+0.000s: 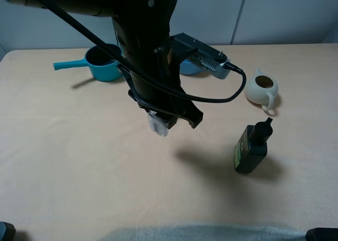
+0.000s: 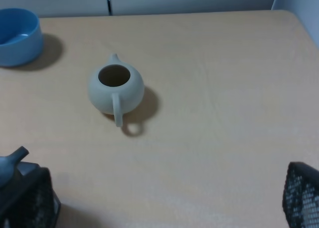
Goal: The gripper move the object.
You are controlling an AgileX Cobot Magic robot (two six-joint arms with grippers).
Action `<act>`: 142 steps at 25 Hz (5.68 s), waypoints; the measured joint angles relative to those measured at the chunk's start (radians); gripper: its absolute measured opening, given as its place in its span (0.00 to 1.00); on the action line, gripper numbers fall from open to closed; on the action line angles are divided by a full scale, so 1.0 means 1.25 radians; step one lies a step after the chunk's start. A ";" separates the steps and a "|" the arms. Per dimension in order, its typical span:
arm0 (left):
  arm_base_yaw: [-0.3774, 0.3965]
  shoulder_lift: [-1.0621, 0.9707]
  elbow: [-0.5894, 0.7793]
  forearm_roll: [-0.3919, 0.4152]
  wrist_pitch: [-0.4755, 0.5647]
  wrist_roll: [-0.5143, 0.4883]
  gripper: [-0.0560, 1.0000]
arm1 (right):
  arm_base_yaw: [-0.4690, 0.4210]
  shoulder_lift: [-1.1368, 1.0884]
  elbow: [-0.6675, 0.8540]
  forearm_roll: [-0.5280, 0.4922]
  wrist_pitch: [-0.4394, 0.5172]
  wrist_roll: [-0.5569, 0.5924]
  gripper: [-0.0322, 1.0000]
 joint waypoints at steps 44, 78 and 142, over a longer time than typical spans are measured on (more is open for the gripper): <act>-0.116 0.192 -0.027 -0.052 -0.226 -0.003 0.48 | 0.000 0.000 0.000 0.010 0.000 0.000 0.70; -0.122 0.210 -0.027 -0.052 -0.268 -0.003 0.66 | 0.000 0.000 0.000 0.018 0.000 0.000 0.70; -0.122 -0.210 -0.027 0.095 -0.095 0.125 0.68 | 0.000 0.000 0.000 0.021 0.000 0.000 0.70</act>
